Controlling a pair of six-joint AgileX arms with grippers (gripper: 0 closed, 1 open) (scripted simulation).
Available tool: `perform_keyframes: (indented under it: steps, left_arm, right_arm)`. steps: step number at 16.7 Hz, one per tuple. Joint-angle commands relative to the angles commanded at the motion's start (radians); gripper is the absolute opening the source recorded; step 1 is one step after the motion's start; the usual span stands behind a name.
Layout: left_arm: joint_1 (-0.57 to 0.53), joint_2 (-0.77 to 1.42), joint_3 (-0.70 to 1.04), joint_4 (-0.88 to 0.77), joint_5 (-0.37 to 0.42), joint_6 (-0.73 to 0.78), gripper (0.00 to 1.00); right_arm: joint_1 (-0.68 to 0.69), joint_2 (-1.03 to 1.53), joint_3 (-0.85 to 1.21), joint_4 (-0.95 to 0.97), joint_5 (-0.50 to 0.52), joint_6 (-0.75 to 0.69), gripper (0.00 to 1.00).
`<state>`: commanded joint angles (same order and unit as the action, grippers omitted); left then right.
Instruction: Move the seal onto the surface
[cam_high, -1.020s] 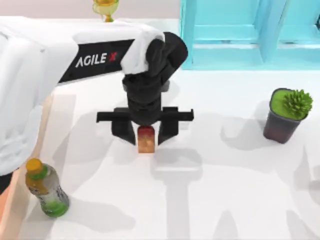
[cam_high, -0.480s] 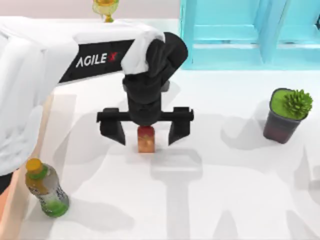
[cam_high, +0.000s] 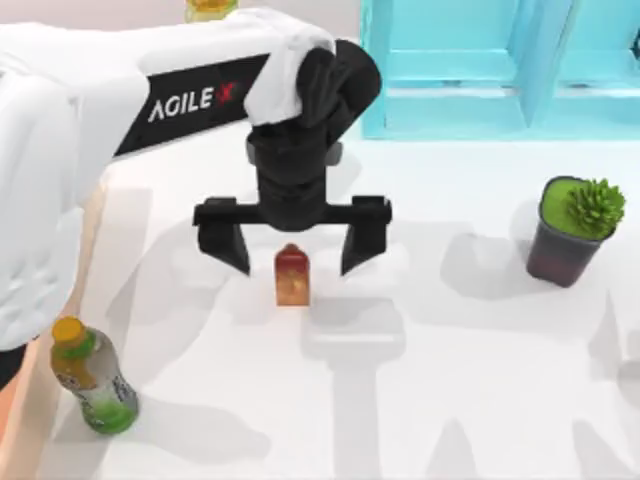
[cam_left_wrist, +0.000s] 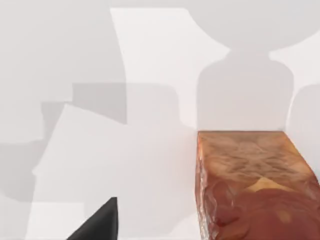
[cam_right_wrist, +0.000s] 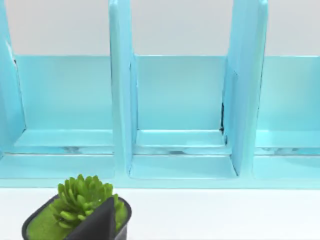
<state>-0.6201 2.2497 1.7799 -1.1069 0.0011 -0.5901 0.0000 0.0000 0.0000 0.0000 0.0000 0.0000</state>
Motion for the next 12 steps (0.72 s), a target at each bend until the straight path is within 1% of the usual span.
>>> perform_keyframes:
  steps: [8,12]
  left_arm:
    - [-0.003,-0.013,0.361,-0.369,0.0,-0.003,1.0]
    - [-0.003,-0.021,0.468,-0.482,0.001,-0.003,1.0]
  right_arm:
    - [0.0,0.0,0.0,0.0,0.0,0.0,1.0]
    - [0.0,0.0,0.0,0.0,0.0,0.0,1.0]
